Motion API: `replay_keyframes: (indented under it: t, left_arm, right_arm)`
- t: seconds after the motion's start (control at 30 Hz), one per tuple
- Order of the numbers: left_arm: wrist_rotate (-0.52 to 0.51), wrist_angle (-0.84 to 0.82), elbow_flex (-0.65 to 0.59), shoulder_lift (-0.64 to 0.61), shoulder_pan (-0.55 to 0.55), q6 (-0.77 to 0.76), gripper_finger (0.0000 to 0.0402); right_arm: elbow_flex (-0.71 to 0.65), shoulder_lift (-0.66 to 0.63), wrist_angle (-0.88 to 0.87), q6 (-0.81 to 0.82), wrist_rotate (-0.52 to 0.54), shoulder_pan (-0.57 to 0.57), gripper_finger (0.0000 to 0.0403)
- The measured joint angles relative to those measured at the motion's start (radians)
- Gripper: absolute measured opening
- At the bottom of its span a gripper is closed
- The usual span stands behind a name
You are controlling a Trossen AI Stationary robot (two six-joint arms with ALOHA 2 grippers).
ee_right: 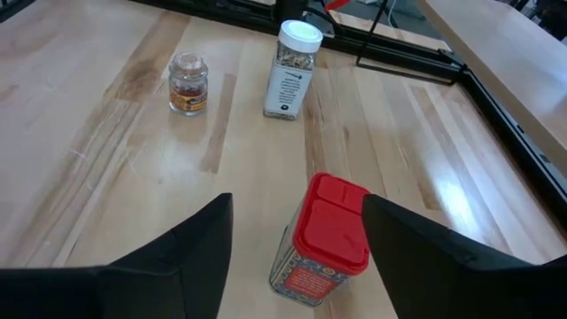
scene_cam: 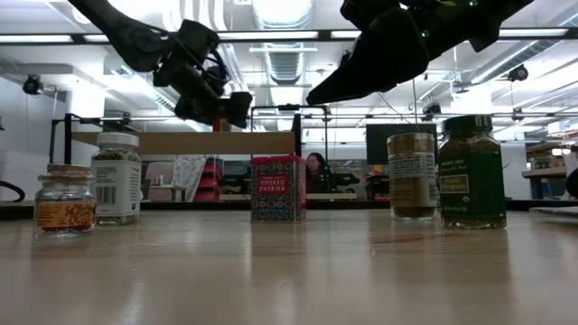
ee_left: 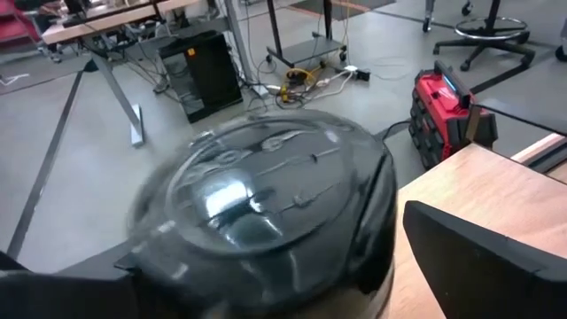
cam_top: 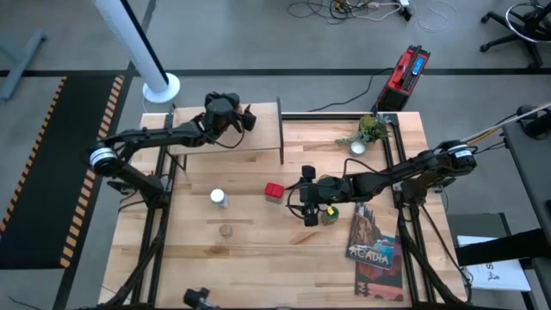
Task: Shelf spices
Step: Remove the black seasoning bottle from the shelf
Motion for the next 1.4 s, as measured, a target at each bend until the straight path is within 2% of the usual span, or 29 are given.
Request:
replay_keyframes:
  t: [0.3, 0.7, 0.93, 1.13, 1.4]
  left_arm:
    - [0.005, -0.011, 0.002, 0.004, -0.001, 0.021, 0.0285]
    - [0.121, -0.007, 0.002, -0.005, -0.001, 0.025, 0.0141]
    - [0.172, -0.018, 0.0, -0.04, -0.005, 0.008, 0.0141]
    - [0.255, -0.071, 0.0, -0.098, -0.024, -0.024, 0.0144]
    - [0.489, -0.101, 0.0, -0.209, -0.114, -0.13, 0.0141]
  right_arm:
    - [0.0, 0.0, -0.001, -0.005, 0.0, 0.0, 0.0222]
    - [0.0, 0.0, -0.004, -0.001, 0.0, -0.006, 0.0217]
    - [0.0, 0.0, -0.011, -0.001, 0.003, -0.006, 0.022]
    - [0.0, 0.0, -0.016, 0.0, 0.003, -0.01, 0.0218]
    - [-0.001, -0.028, -0.104, 0.014, 0.012, -0.053, 0.0211]
